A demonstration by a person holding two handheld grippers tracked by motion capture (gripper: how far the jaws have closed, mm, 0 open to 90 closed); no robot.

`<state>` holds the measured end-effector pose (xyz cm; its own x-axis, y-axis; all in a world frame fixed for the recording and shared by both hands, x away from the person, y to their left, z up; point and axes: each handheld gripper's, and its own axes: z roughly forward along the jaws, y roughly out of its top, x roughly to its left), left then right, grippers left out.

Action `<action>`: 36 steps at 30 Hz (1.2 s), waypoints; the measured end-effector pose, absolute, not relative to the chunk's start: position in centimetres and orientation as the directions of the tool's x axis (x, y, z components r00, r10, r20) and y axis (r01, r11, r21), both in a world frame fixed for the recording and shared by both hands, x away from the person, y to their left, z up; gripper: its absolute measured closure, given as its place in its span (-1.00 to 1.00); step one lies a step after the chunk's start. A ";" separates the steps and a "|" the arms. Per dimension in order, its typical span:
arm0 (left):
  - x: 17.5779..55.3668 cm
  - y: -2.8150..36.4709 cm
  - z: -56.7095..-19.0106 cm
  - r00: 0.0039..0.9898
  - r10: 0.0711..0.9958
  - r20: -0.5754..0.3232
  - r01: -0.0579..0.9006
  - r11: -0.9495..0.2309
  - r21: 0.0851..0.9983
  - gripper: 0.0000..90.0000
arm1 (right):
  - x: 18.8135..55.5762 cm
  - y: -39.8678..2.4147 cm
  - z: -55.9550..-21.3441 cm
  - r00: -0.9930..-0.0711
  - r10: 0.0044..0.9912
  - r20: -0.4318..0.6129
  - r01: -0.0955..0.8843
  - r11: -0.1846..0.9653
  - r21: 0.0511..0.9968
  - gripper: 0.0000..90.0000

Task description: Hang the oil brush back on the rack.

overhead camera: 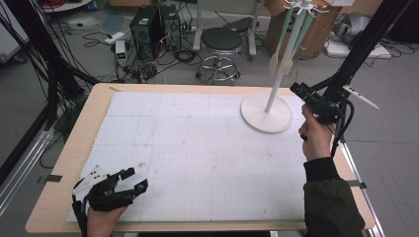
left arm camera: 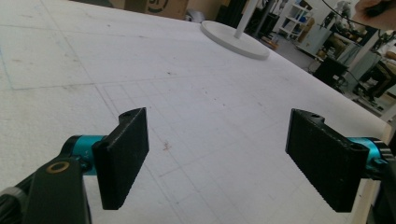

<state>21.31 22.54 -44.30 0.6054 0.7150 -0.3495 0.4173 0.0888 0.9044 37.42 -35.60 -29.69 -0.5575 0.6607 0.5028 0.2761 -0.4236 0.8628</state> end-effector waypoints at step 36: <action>21.7 21.6 -43.7 0.604 0.737 -0.303 0.388 0.061 0.920 -0.61 | 34.0 -33.2 -34.8 -0.581 0.662 0.473 0.417 -0.258 0.872 -0.39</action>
<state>21.74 21.60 -43.71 0.6039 0.7372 -0.3031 0.3875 0.0607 0.9199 34.02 -33.23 -34.81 -0.5807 0.6624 0.4734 0.4168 -0.2576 0.8717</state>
